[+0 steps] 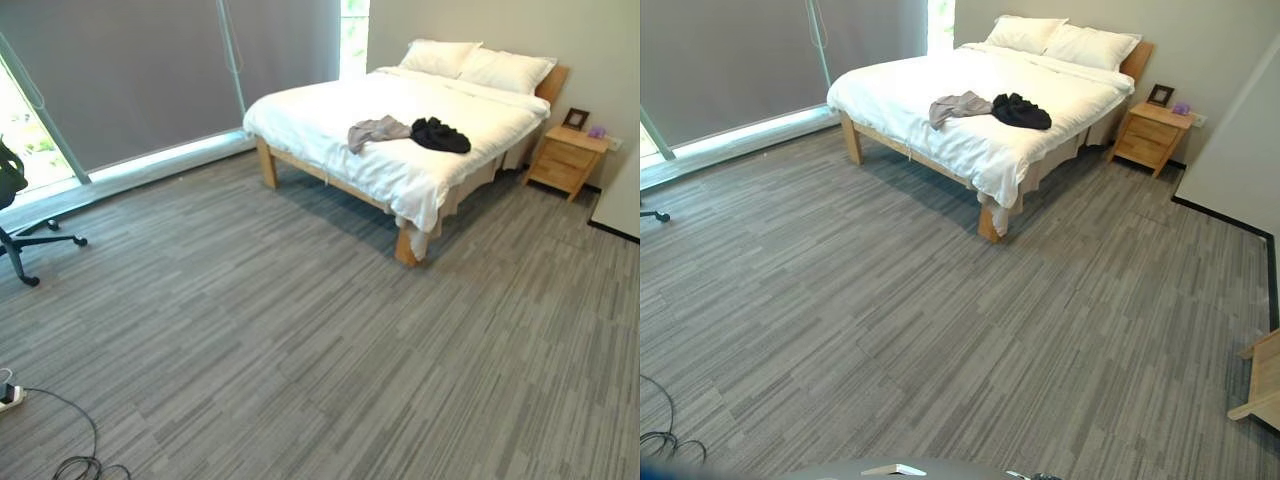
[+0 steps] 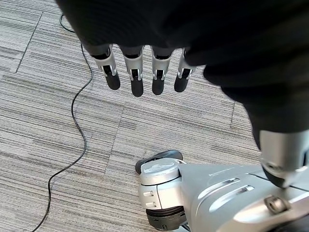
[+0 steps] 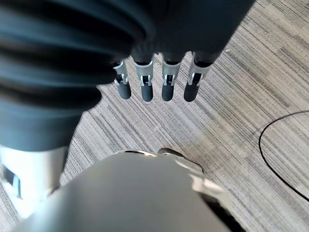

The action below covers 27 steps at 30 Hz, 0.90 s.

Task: Pick up bed clothes into laundry basket.

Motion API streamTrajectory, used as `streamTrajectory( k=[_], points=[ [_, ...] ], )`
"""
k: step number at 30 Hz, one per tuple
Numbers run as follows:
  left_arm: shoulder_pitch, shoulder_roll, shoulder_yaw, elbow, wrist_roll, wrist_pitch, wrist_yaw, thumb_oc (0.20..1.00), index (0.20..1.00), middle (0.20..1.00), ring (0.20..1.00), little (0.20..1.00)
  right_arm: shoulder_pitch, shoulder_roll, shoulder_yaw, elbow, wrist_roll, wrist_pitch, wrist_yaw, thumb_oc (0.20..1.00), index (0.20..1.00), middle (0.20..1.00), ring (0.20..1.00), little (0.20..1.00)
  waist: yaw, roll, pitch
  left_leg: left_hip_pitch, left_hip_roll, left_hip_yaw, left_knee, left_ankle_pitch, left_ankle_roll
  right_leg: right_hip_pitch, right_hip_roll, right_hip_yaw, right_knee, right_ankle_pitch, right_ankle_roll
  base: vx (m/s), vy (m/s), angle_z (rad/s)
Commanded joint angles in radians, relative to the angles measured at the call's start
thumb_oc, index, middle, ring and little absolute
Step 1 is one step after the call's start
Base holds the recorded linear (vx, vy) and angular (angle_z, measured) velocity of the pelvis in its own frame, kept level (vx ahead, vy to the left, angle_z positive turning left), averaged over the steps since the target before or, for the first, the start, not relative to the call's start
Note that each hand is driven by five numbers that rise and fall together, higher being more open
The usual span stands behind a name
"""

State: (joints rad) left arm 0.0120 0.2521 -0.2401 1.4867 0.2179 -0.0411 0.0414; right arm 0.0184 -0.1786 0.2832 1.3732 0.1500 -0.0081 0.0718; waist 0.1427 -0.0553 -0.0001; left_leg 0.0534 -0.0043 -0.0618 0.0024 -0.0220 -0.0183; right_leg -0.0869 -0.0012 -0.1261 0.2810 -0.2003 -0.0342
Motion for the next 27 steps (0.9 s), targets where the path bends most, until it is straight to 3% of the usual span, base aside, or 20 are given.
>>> streamTrajectory(
  k=[1,5,10,11,12,13,14,15,18,19,23,27],
  points=[
    [-0.055,-0.025,0.041,0.019,0.058,-0.015,0.008,1.0,1.0,1.0,1.0,1.0,-0.055,0.085,0.048,0.017,-0.045,-0.007,0.0,1.0,1.0,1.0,1.0,1.0,-0.008,-0.056,0.029,0.006,-0.042,-0.1,-0.09,0.071,0.008,0.167,-0.046,-0.03,-0.368,0.281,0.102,0.0,0.0,0.0],
    [-0.068,-0.005,0.136,0.034,-0.062,-0.012,0.017,1.0,1.0,1.0,1.0,1.0,-0.08,0.061,0.01,-0.029,0.003,-0.014,-0.021,1.0,1.0,1.0,1.0,1.0,-0.006,-0.055,0.02,0.008,-0.043,-0.099,-0.09,0.071,0.007,0.168,-0.045,-0.031,-0.368,0.278,0.102,0.02,-0.002,0.0],
    [-0.124,0.037,0.17,-0.016,-0.153,-0.023,0.017,1.0,1.0,1.0,1.0,1.0,-0.142,0.002,-0.016,-0.099,0.058,-0.025,-0.032,1.0,1.0,1.0,1.0,1.0,-0.006,-0.047,0.015,0.008,-0.043,-0.098,-0.09,0.071,0.005,0.168,-0.045,-0.03,-0.368,0.279,0.103,0.0,0.007,0.0],
    [-0.21,0.096,0.165,-0.119,-0.296,-0.036,-0.005,1.0,1.0,1.0,1.0,1.0,-0.248,-0.06,-0.101,-0.101,0.255,-0.032,-0.022,1.0,1.0,1.0,1.0,1.0,0.0,-0.029,0.009,0.004,-0.044,-0.103,-0.09,0.075,0.006,0.166,-0.048,-0.035,-0.368,0.283,0.106,-0.01,0.034,-0.01],
    [-0.211,0.096,0.165,-0.12,-0.296,-0.036,-0.005,1.0,1.0,1.0,1.0,1.0,-0.25,-0.061,-0.102,-0.1,0.255,-0.032,-0.022,1.0,1.0,1.0,1.0,1.0,0.001,-0.029,0.012,0.006,-0.044,-0.103,-0.09,0.074,0.005,0.168,-0.048,-0.035,-0.368,0.283,0.106,-0.02,0.043,0.01],
    [-0.24,0.128,0.149,-0.269,-0.383,-0.051,-0.008,1.0,1.0,1.0,1.0,1.0,-0.294,-0.079,-0.129,-0.13,0.364,-0.041,-0.012,1.0,1.0,1.0,1.0,1.0,0.009,-0.021,0.012,0.001,-0.045,-0.109,-0.09,0.079,0.006,0.166,-0.051,-0.043,-0.368,0.286,0.107,-0.01,0.013,0.03],
    [-0.239,0.128,0.148,-0.271,-0.384,-0.05,-0.008,1.0,1.0,1.0,1.0,1.0,-0.294,-0.079,-0.129,-0.13,0.365,-0.041,-0.012,1.0,1.0,1.0,1.0,1.0,0.009,-0.021,0.013,0.002,-0.045,-0.109,-0.09,0.079,0.006,0.167,-0.051,-0.043,-0.368,0.286,0.107,0.0,0.0,0.0],
    [-0.239,0.148,0.137,-0.397,-0.407,-0.06,-0.005,1.0,1.0,1.0,1.0,1.0,-0.309,-0.088,-0.132,-0.172,0.39,-0.049,-0.011,1.0,1.0,1.0,1.0,1.0,0.015,-0.018,0.013,-0.002,-0.047,-0.114,-0.09,0.082,0.006,0.164,-0.052,-0.047,-0.368,0.287,0.108,0.0,0.0,0.0],
    [-0.154,0.186,0.151,-0.804,-0.484,-0.078,0.025,1.0,1.0,1.0,1.0,1.0,-0.283,-0.117,-0.135,-0.543,0.428,-0.076,-0.056,1.0,1.0,1.0,1.0,1.0,0.021,-0.014,0.017,-0.01,-0.048,-0.12,-0.09,0.09,0.008,0.161,-0.055,-0.058,-0.368,0.289,0.109,-0.03,0.015,0.05],
    [-0.074,0.185,0.179,-0.989,-0.479,-0.084,0.035,1.0,1.0,1.0,1.0,1.0,-0.232,-0.129,-0.153,-0.784,0.414,-0.095,-0.069,1.0,1.0,1.0,1.0,1.0,0.021,-0.013,0.019,-0.01,-0.048,-0.121,-0.09,0.09,0.01,0.158,-0.055,-0.058,-0.368,0.29,0.11,0.0,0.0,0.0],
    [-0.013,0.181,0.197,-1.124,-0.406,-0.09,0.051,1.0,1.0,1.0,1.0,1.0,-0.147,-0.118,-0.175,-0.993,0.449,-0.123,-0.065,1.0,1.0,1.0,1.0,1.0,0.018,-0.013,0.02,-0.006,-0.049,-0.119,-0.09,0.086,0.01,0.161,-0.057,-0.058,-0.368,0.287,0.109,0.01,0.008,0.0],
    [0.055,0.173,0.216,-1.232,-0.329,-0.091,0.05,1.0,1.0,1.0,1.0,1.0,-0.037,-0.116,-0.217,-1.167,0.334,-0.15,-0.075,1.0,1.0,1.0,1.0,1.0,0.012,-0.013,0.027,0.0,-0.046,-0.119,-0.09,0.079,0.012,0.168,-0.058,-0.056,-0.368,0.282,0.108,0.01,0.009,0.03]
  ],
)
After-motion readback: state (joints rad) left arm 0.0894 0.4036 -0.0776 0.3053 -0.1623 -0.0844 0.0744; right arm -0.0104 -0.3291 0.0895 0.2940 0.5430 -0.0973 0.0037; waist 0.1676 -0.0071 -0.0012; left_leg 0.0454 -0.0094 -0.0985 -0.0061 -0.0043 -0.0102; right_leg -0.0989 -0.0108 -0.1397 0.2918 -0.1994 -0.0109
